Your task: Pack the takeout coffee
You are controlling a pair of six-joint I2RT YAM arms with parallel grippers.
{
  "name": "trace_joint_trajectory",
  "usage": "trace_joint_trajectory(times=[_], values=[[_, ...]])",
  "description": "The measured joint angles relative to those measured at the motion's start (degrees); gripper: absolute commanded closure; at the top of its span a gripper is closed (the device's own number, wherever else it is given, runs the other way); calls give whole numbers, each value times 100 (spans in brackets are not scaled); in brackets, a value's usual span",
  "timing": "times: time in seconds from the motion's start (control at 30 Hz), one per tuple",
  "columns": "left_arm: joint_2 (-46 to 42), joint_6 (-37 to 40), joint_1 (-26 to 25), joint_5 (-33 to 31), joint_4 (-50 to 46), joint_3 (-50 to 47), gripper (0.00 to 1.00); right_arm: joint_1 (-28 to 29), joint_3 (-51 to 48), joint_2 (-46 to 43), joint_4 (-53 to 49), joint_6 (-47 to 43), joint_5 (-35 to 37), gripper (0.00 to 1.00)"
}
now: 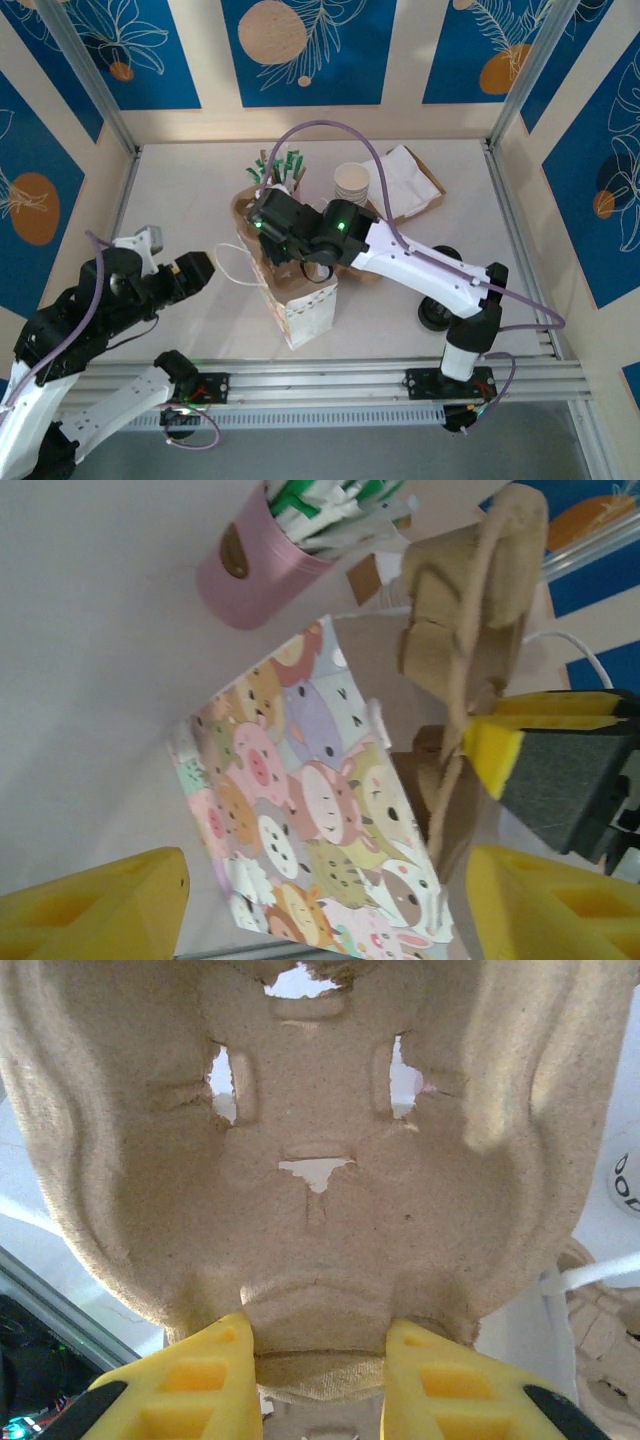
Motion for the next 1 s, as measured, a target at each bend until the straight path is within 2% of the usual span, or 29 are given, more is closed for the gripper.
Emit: trace_joint_trajectory(times=[0.23,0.43,0.5,1.0], values=[[17,-155,0,505,431,-352,36,85,-181,-131,-11,184,70,72],[101,-219,0,592,487,-442,51,109,-271,-238,-44,313,79,72],[129,-245,0,592,481,-476,59,129,-282,-249,-103,350,81,72],[114,-254,0,603,466,-625,64,199,-435,-258,-485,525,33,72]])
